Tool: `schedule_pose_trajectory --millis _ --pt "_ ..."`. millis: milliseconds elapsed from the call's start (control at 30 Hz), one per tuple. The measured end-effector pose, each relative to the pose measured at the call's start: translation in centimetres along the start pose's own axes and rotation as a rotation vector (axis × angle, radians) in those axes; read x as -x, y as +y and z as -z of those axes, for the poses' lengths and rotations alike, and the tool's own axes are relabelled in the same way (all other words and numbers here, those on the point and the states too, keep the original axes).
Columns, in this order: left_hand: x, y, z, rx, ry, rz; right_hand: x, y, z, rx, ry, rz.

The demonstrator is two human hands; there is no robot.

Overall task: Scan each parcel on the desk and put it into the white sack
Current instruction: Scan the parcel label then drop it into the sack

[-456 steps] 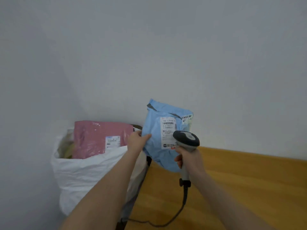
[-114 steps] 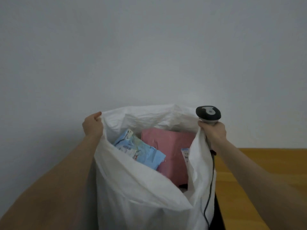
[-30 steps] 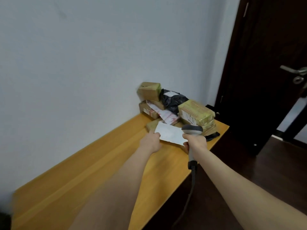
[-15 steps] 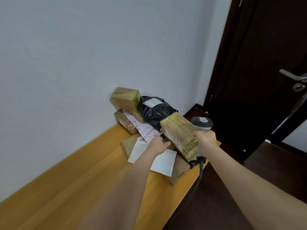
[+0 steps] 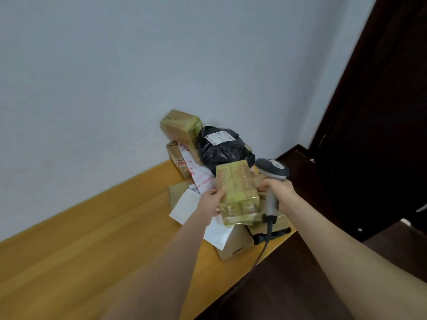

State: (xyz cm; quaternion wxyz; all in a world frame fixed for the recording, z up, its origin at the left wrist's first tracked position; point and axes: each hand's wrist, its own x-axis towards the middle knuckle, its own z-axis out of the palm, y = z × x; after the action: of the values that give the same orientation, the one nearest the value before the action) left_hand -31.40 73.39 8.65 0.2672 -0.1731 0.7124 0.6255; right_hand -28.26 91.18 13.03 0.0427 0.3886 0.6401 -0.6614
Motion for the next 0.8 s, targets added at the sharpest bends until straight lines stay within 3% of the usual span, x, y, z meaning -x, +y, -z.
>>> schedule_pose_trajectory --millis 100,200,300,633,800 --pt "1.2 1.2 3.0 0.130 0.102 0.034 1.5 -1.4 -1.3 -0.086 -0.170 -0.010" --pt "3.0 1.7 6.7 0.289 0.089 0.062 3.1 -2.1 -4.3 -0.124 -0.321 -0.021" --pt "4.9 0.8 10.6 0.393 0.152 0.037 4.6 -1.3 -8.1 -0.064 -0.357 0.016" --pt "9.8 -5.0 26.4 0.184 0.348 0.091 10.8 5.7 -23.7 0.181 -0.573 0.053" --pt "8.7 -8.5 34.1 -0.309 0.595 0.034 13.0 9.1 -32.4 0.222 -0.630 -0.009"
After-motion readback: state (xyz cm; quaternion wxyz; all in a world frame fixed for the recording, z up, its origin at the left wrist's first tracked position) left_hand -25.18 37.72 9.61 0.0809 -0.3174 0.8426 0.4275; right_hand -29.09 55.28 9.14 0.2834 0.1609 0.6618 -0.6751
